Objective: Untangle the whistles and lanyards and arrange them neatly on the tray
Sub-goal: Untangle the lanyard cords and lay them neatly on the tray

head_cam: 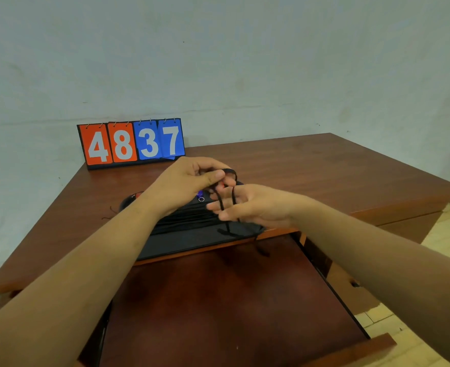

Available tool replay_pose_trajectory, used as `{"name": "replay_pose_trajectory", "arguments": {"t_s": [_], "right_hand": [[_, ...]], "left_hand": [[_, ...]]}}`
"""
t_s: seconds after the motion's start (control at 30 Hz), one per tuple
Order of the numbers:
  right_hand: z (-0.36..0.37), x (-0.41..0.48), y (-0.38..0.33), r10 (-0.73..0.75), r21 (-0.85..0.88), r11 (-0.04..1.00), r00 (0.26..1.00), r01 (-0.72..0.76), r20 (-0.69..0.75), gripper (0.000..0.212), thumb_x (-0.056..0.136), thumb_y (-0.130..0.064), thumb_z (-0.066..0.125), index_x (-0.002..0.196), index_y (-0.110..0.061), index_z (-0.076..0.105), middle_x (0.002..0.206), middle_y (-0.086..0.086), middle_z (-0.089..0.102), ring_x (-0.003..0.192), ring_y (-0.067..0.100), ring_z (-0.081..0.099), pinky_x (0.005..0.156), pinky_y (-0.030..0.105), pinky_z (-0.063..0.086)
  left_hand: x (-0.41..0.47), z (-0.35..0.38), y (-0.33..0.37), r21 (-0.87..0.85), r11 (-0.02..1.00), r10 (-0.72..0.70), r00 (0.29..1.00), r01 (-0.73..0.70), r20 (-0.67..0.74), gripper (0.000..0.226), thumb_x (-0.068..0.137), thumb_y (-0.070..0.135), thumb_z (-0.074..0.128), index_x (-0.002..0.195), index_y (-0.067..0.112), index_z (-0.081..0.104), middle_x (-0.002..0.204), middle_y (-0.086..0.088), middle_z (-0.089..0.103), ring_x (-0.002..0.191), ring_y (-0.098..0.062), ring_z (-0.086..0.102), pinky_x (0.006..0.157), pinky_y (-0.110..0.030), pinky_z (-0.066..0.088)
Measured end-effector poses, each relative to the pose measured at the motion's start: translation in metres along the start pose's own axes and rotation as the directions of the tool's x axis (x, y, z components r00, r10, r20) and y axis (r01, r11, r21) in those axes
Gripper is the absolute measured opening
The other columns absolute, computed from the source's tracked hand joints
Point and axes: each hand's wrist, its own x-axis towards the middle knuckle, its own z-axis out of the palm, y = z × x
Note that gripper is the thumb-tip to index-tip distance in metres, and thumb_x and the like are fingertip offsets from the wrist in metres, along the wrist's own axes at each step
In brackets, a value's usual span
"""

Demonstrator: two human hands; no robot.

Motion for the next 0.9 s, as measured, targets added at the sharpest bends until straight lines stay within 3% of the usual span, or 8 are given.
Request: {"name": "replay_pose_trajectory", "arguments": {"t_s": [0.1, 0.17, 0.23, 0.3, 0.43, 0.57, 0.67, 0.9], "right_hand": [[0.021, 0.007, 0.009, -0.085, 0.226, 0.971, 0.996, 0.079, 0.016, 0.033, 0.097, -0.014, 0.06, 0.127, -0.004, 0.055, 0.119, 0.016, 0.069, 0.117, 0.026, 0.064, 0.109, 0.043, 0.042], [0.026, 0.008, 0.013, -0.108, 0.318, 0.943, 0.994, 0.099, 0.011, 0.023, 0.101, -0.015, 0.052, 0.116, 0.001, 0.061, 0.081, 0.014, 0.067, 0.081, 0.03, 0.068, 0.087, 0.044, 0.053], [0.026, 0.008, 0.014, -0.081, 0.321, 0.943, 0.996, 0.087, -0.032, 0.02, 0.104, -0.016, 0.047, 0.099, -0.004, 0.063, 0.057, 0.001, 0.043, 0.048, 0.017, 0.045, 0.051, 0.03, 0.041], [0.02, 0.008, 0.017, -0.074, 0.297, 0.95, 0.994, 0.093, -0.076, 0.021, 0.104, -0.017, 0.046, 0.093, -0.008, 0.062, 0.053, -0.004, 0.031, 0.041, 0.01, 0.025, 0.042, 0.023, 0.022], [0.007, 0.003, 0.016, -0.049, 0.176, 0.982, 0.988, 0.076, -0.148, 0.018, 0.103, -0.019, 0.048, 0.097, -0.008, 0.062, 0.053, -0.005, 0.032, 0.043, 0.01, 0.022, 0.042, 0.023, 0.02], [0.003, 0.0, 0.016, -0.048, 0.075, 0.995, 0.983, 0.062, -0.178, 0.018, 0.103, -0.018, 0.051, 0.103, -0.005, 0.063, 0.055, -0.003, 0.033, 0.043, 0.01, 0.025, 0.043, 0.022, 0.023], [-0.002, -0.003, 0.016, -0.059, 0.086, 0.993, 0.978, 0.078, -0.201, 0.018, 0.102, -0.018, 0.052, 0.099, -0.007, 0.065, 0.055, -0.002, 0.032, 0.045, 0.011, 0.023, 0.044, 0.023, 0.021], [-0.012, -0.01, 0.018, -0.048, 0.069, 0.996, 0.982, 0.062, -0.182, 0.019, 0.102, -0.018, 0.052, 0.102, -0.007, 0.068, 0.056, -0.003, 0.035, 0.046, 0.011, 0.025, 0.045, 0.024, 0.022]], "left_hand": [[-0.001, -0.002, 0.001, -0.024, 1.0, -0.017, 1.0, 0.017, -0.01, 0.023, 0.099, 0.01, 0.052, 0.113, 0.017, 0.07, 0.092, 0.008, 0.076, 0.085, -0.005, 0.071, 0.075, -0.013, 0.052], [-0.003, -0.007, -0.001, 0.028, 0.999, -0.032, 0.999, 0.033, -0.033, 0.023, 0.1, 0.013, 0.051, 0.114, 0.018, 0.069, 0.095, 0.005, 0.076, 0.089, -0.007, 0.071, 0.078, -0.017, 0.054], [-0.005, -0.014, -0.006, 0.073, 0.996, -0.044, 0.998, 0.048, -0.049, 0.021, 0.1, 0.015, 0.051, 0.112, 0.018, 0.068, 0.095, 0.004, 0.076, 0.088, -0.008, 0.072, 0.077, -0.018, 0.055], [-0.009, -0.02, -0.013, 0.075, 0.994, -0.078, 0.994, 0.083, -0.07, 0.02, 0.1, 0.016, 0.05, 0.108, 0.018, 0.068, 0.091, 0.003, 0.076, 0.08, -0.004, 0.071, 0.07, -0.014, 0.053], [-0.017, -0.026, -0.031, 0.065, 0.979, -0.184, 0.978, 0.191, -0.095, 0.021, 0.103, 0.018, 0.046, 0.103, 0.012, 0.066, 0.073, 0.001, 0.069, 0.059, 0.001, 0.061, 0.059, -0.013, 0.048], [-0.024, -0.022, -0.042, -0.262, 0.929, -0.27, 0.963, 0.263, 0.008, 0.023, 0.103, 0.011, 0.044, 0.111, 0.003, 0.064, 0.074, -0.001, 0.066, 0.066, -0.008, 0.059, 0.061, -0.019, 0.049], [-0.027, -0.022, -0.045, -0.366, 0.894, -0.273, 0.962, 0.26, 0.017, 0.024, 0.098, 0.004, 0.05, 0.114, 0.005, 0.067, 0.082, -0.004, 0.066, 0.07, -0.009, 0.059, 0.066, -0.02, 0.051], [-0.031, -0.024, -0.052, -0.098, 0.957, -0.28, 0.958, 0.273, -0.06, 0.014, 0.093, 0.013, 0.063, 0.101, 0.016, 0.073, 0.07, -0.001, 0.062, 0.061, -0.004, 0.055, 0.063, -0.016, 0.05]]}}
